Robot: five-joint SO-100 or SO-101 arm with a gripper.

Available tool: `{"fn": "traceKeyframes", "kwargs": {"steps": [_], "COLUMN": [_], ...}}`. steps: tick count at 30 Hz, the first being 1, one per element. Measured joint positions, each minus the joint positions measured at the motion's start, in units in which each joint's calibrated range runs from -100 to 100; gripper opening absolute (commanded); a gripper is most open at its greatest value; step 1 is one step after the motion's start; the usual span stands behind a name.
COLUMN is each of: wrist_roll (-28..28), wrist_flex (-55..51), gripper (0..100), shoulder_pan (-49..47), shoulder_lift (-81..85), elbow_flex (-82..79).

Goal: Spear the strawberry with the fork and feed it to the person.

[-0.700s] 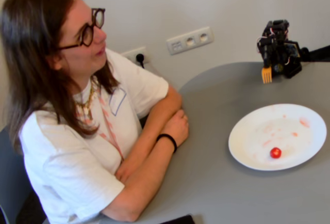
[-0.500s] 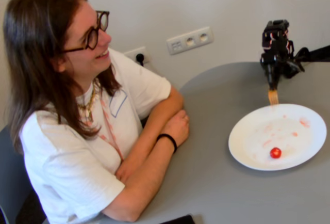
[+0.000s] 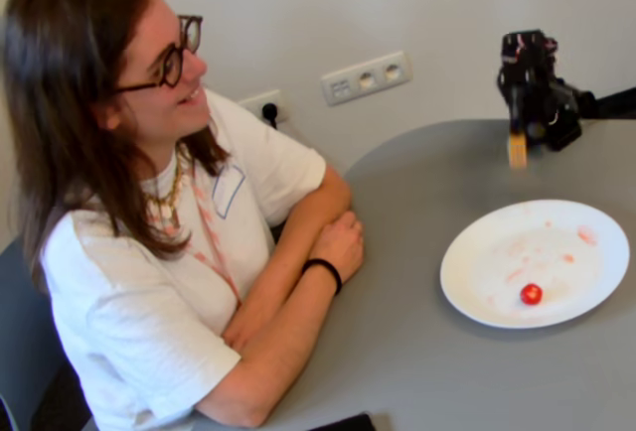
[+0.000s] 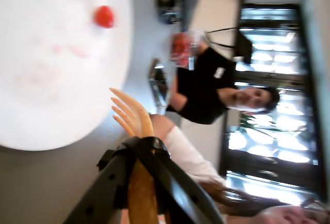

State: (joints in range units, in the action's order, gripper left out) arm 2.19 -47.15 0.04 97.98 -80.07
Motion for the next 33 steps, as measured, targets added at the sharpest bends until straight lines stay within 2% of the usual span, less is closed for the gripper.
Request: {"fn": "traceKeyframes", "kwargs": {"steps": [5, 9, 12, 13, 17, 25, 27, 33], "wrist_roll": [-1.25, -1.15, 0.36, 1.46, 2.09, 2.09, 3.7, 5.89], "wrist_flex": [3.43, 3.43, 3.43, 3.43, 4.38, 14.33, 17.16, 17.67], "gripper": [1, 1, 1, 1, 1, 1, 1, 1], "shoulder_pan": [0.0, 0.0, 0.0, 0.0, -2.26, -3.86, -3.77, -3.77], "shoulder_lift": [-13.4, -46.69, -63.72, -74.42, -89.51, -104.26, -108.64, -114.79], "elbow_flex": [25.72, 52.63, 65.58, 72.74, 78.71, 80.07, 80.25, 84.24]}}
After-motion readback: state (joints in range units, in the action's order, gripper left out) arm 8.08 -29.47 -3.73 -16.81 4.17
